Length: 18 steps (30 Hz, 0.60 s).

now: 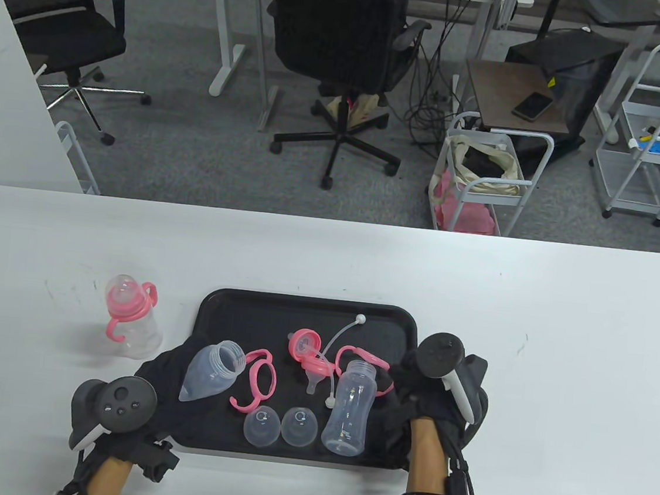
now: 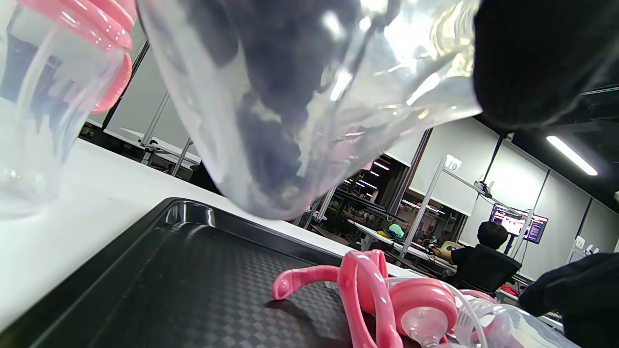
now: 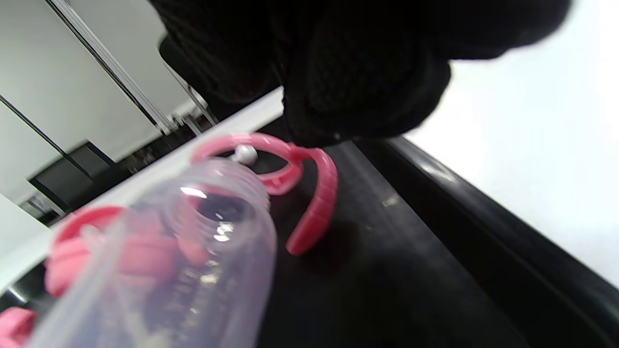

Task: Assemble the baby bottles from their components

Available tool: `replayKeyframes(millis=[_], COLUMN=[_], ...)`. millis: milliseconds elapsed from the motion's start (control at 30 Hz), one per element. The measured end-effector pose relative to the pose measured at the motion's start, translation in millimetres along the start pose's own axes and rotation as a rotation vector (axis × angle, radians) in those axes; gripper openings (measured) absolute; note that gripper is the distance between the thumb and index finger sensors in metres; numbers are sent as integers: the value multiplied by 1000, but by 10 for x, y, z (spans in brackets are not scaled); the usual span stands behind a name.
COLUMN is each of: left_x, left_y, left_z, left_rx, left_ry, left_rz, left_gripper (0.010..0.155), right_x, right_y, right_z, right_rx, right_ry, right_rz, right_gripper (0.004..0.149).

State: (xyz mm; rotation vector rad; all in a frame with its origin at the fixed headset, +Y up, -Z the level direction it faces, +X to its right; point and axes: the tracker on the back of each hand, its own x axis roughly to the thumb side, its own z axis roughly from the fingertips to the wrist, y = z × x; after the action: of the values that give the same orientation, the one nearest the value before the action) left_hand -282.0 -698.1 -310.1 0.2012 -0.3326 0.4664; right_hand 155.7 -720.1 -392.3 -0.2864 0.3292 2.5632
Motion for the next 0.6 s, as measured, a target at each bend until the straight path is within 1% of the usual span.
replayKeyframes(millis=[100,267,367,467,600], left_x=[4,3,1,0,2], left_y=[2,1,4,4,4], left_z=[-4,-15,-27,-36,-43], left_rx=[-7,-14,-18,-21,-24], left_ry=[-2,-2,0,2,2], left_rz=[-4,-6,-10,-9,-10], left_gripper=[99,99,99,99,99], right_x=[-63,-94,-109,-118,-139], right_y=[80,145,173,201,253], right_z=[-149,-294,-350,-391,-421], right_rx=[81,138,170,181,185], right_ry=[41,54,66,78,87], right_rz=[-57,-37,-66,-55,-72], right_gripper=[55,58,59,59,54])
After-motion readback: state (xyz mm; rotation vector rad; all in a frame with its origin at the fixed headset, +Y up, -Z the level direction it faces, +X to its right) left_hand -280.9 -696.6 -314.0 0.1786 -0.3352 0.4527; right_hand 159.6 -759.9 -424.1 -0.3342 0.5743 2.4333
